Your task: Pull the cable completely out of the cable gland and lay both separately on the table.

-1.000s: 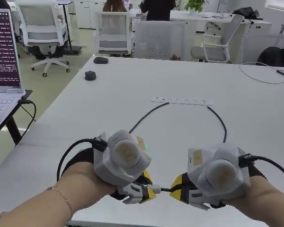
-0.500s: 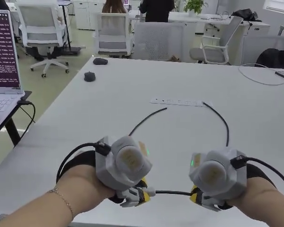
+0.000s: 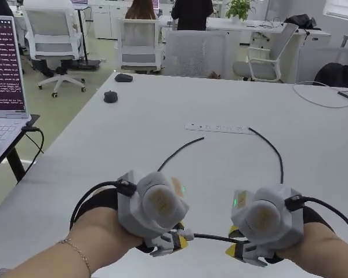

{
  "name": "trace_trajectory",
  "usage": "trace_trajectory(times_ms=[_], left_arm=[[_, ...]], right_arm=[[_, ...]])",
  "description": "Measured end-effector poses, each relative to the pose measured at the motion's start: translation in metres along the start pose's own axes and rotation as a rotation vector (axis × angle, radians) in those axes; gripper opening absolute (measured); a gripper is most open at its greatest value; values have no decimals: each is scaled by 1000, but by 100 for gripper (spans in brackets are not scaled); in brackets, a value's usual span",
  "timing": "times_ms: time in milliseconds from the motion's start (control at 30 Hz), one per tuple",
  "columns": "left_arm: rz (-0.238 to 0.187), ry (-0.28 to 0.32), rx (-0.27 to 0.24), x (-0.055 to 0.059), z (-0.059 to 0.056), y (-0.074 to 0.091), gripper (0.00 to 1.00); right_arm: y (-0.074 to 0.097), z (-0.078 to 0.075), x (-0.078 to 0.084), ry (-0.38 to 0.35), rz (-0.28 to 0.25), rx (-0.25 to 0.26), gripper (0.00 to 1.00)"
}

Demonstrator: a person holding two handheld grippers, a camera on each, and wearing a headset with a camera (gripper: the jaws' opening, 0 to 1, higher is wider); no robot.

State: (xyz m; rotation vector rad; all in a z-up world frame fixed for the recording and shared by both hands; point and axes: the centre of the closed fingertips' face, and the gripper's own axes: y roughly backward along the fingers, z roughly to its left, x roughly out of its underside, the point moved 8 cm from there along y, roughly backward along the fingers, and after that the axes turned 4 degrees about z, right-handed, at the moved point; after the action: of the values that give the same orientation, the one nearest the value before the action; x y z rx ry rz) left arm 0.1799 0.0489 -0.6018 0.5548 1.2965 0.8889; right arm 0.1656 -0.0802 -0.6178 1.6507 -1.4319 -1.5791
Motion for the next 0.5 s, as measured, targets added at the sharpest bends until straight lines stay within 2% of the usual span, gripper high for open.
trace_trajectory(times_ms=[67,133,267,400,500], left_arm=[[-8,-26,11,-2,-3,0,17],[-12,-50,13,-4,-5,-1,17],[-1,-78,15,-5,-7,-2,17],[-7,-70,11,-5,-5,-2,17],[-3,-59,12,-5,-5,-2,17]], right_arm=[[2,3,-11,14,-68,-13,17],[4,6,-17,29,-110,-23,16],[5,7,-17,40,-115,-25,11],[5,9,-17,42,-116,-43,5],[4,9,-16,48,-108,-35,4]])
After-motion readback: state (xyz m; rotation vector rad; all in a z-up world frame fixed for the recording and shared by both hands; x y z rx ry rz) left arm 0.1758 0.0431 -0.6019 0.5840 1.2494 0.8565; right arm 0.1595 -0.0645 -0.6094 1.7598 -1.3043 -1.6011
